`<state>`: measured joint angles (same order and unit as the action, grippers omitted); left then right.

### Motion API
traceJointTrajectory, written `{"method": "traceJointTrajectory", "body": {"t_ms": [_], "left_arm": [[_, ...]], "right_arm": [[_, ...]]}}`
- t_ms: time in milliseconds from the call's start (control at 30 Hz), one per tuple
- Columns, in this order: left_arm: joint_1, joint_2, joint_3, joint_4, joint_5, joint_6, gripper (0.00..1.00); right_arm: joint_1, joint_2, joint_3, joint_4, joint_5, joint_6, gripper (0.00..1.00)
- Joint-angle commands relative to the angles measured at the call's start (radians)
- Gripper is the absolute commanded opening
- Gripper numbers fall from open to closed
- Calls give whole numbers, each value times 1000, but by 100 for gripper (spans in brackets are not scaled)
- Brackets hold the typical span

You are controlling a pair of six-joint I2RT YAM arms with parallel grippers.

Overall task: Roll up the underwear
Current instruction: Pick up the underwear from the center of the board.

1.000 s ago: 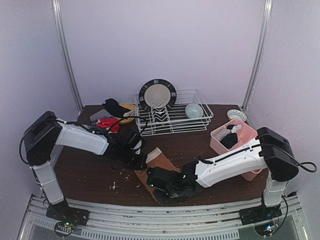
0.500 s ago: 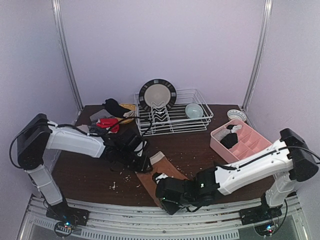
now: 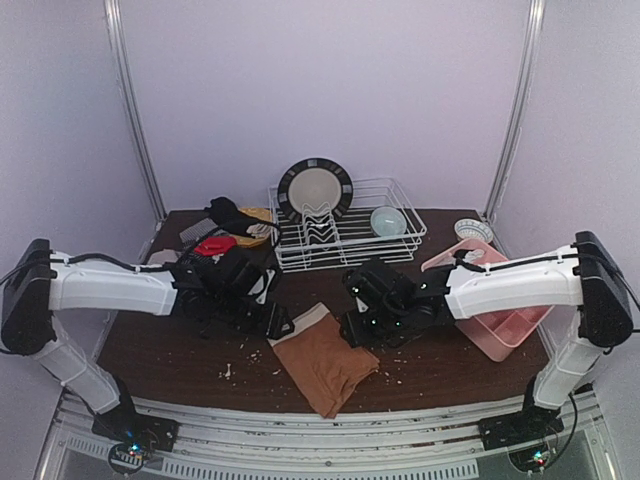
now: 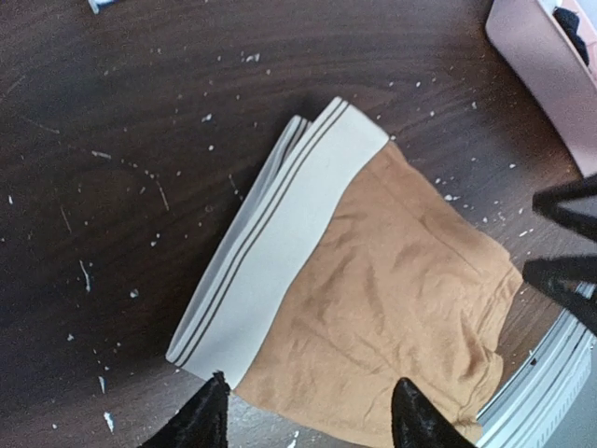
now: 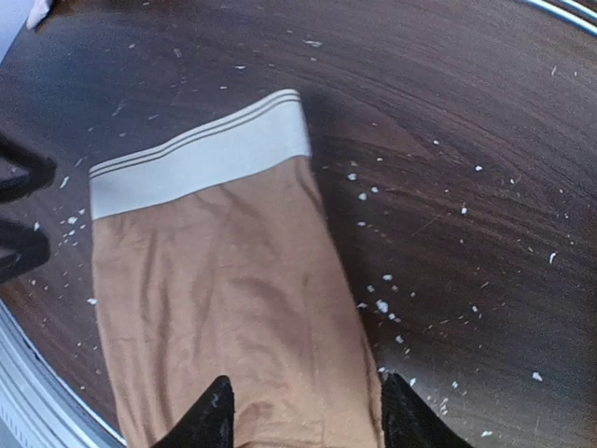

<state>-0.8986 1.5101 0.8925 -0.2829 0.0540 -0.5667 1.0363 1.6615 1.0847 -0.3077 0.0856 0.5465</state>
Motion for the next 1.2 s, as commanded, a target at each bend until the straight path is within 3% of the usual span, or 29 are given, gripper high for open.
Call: {"method": "traceJointTrajectory", "body": {"t_ms": [0,200,367,567,733,867,1033,1167], "left_arm": [[3,50,-9,56,40,-15,56],[1,117,11,78,69,-14,54],[0,156,23,74,80,-5,52],[0,184,30,74,81,4,51],[1,202,34,81,89,10,50],[-2,223,40,103,117,16,49],[-36,236,77,89,125,34,49],[-52,213,106,63,112,34,51]], "right_arm": [[-82,58,-29,68,-172,-76,58],[-180,169,27,74,-302,-104,61],[-198,248,64,20,-314,-131,54],[-196,288,32,1,-356,-115,36],[-174,282,-27,16,-399,-83,16],[-166,242,-106,83,-436,-31,0],[-166,71,-252,184,-394,38,0],[-166,-62,-314,168,-304,80,0]]}}
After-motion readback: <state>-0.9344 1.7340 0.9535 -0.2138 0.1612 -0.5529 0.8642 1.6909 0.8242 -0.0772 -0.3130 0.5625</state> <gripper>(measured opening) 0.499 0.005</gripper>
